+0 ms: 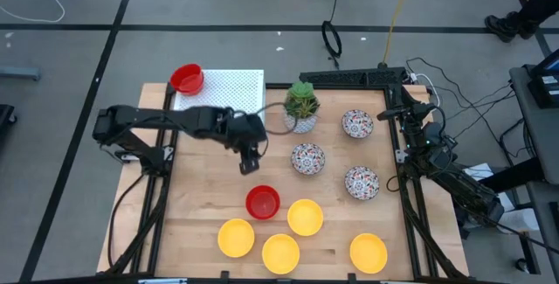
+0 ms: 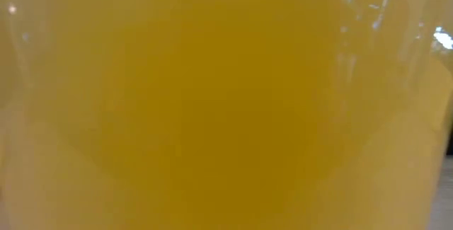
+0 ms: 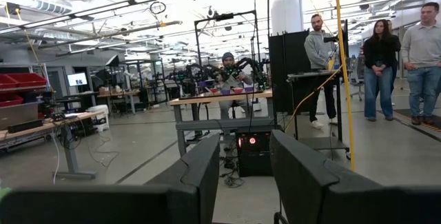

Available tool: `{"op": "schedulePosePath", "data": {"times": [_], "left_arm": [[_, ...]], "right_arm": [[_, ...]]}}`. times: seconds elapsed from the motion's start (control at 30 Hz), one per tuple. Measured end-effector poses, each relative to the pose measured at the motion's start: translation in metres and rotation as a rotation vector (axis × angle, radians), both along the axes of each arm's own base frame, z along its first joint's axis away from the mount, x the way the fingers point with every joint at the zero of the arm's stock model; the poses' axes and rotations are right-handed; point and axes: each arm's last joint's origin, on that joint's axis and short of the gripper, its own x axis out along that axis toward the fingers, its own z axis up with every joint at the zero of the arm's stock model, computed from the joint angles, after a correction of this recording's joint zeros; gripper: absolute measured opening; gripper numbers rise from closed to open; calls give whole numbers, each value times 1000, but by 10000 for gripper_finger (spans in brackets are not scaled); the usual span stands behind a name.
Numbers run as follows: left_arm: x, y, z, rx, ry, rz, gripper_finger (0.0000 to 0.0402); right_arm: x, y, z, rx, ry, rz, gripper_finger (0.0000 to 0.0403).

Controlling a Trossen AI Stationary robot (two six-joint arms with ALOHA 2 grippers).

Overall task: Pick & Place Mini bowls
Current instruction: Stack the red bowl on the red bowls on the shelf

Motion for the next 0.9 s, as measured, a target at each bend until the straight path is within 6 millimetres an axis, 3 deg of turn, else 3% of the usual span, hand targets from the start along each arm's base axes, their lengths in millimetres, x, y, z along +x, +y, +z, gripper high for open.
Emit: {"op": "schedulePosePath", "data": {"times": [0.23, 0.63, 0.9], "left_arm": [[-3, -27, -35, -35, 39, -35, 157], [-16, -51, -91, -167, 81, 130, 157], [-24, -59, -118, -169, 53, 95, 157]], "right_arm": [[0, 0, 0, 0, 0, 0, 116], [0, 0, 0, 0, 0, 0, 116], [0, 0, 0, 0, 0, 0, 116]]}}
